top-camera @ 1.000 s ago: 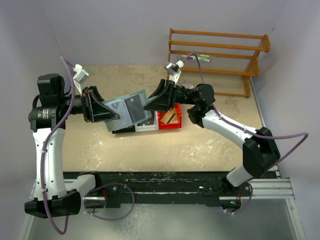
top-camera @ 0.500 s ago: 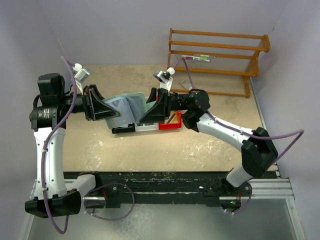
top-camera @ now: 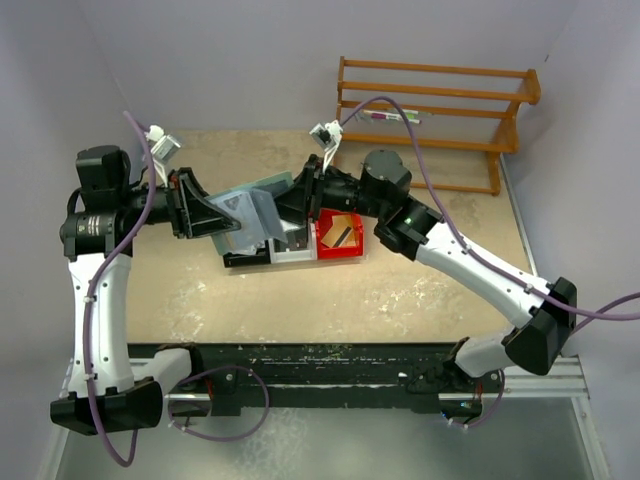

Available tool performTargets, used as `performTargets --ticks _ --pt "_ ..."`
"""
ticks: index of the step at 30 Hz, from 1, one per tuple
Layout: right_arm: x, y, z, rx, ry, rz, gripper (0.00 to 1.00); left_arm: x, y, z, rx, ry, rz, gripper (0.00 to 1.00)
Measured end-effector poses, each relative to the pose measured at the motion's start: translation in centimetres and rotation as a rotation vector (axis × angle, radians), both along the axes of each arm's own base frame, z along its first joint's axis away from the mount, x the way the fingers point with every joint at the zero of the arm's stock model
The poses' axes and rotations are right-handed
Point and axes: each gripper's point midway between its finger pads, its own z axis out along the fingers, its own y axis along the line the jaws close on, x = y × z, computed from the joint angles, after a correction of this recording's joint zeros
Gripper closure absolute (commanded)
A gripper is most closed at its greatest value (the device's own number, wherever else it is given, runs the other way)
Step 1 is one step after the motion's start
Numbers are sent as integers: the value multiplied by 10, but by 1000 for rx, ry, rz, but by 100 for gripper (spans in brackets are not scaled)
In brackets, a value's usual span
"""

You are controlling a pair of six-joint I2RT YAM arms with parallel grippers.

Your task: Take the credit cards out of the card holder

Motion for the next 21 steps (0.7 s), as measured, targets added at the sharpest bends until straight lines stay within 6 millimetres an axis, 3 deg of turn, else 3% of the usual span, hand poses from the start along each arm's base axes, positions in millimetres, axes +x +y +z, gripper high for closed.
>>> performTargets --ticks 4,5,9,13,21 --pt "-2 -1 2 -35 -53 -62 98 4 1 -2 12 5 22 71" --pt "-5 -1 5 -39 -68 -70 100 4 1 -2 12 4 22 67" --pt "-10 0 9 -93 -121 -125 100 3 1 -4 9 -10 11 50" --pt "-5 2 -2 -209 -153 -209 100 4 1 -15 18 -29 10 34" --pt "9 -18 -22 -390 -209 -340 100 -1 1 -31 30 -91 -12 26"
